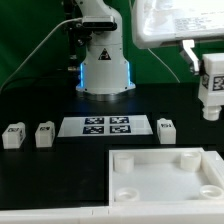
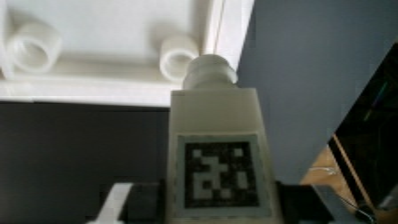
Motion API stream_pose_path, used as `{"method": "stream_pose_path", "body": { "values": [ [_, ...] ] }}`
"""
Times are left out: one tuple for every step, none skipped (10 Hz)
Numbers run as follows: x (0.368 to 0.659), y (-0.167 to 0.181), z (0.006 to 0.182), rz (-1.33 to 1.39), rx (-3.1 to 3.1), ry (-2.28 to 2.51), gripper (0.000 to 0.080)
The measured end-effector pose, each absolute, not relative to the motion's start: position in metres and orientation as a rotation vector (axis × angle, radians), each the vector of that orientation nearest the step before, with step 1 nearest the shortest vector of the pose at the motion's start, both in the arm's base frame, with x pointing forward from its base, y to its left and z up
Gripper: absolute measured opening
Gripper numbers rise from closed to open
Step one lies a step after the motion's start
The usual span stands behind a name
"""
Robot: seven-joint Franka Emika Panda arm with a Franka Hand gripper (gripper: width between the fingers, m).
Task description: Assemble one leg
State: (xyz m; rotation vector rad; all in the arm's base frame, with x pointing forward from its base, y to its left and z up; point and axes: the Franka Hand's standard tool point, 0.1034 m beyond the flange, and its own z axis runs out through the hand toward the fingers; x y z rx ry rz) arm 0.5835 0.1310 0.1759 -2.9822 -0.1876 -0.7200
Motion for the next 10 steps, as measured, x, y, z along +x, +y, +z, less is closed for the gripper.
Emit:
{"method": "stream_pose_path", "body": {
  "values": [
    [0.581, 0.131, 0.174, -0.711, -2.983, -0.181, 0.0291],
    [0.581, 0.131, 0.174, -0.711, -2.983, -0.183, 0.0291],
    [0.581, 0.130, 0.173, -0.709, -2.983, -0.181, 0.0291],
    [0.581, 0.130, 0.173, -0.709, -2.983, -0.185, 0.0291],
    [0.581, 0.130, 0.172, -0.707, -2.985, -0.195, 0.0291],
    [0.585, 0.126, 0.164, -0.737, -2.981, -0.219, 0.0291],
    [0.595, 0.121, 0.154, -0.732, -2.994, -0.246, 0.0291],
    [0.612, 0.119, 0.152, -0.751, -2.994, -0.246, 0.0291],
    [0.621, 0.121, 0.148, -0.767, -2.989, -0.247, 0.0291],
    [0.627, 0.118, 0.142, -0.780, -2.991, -0.272, 0.0291]
  ]
}}
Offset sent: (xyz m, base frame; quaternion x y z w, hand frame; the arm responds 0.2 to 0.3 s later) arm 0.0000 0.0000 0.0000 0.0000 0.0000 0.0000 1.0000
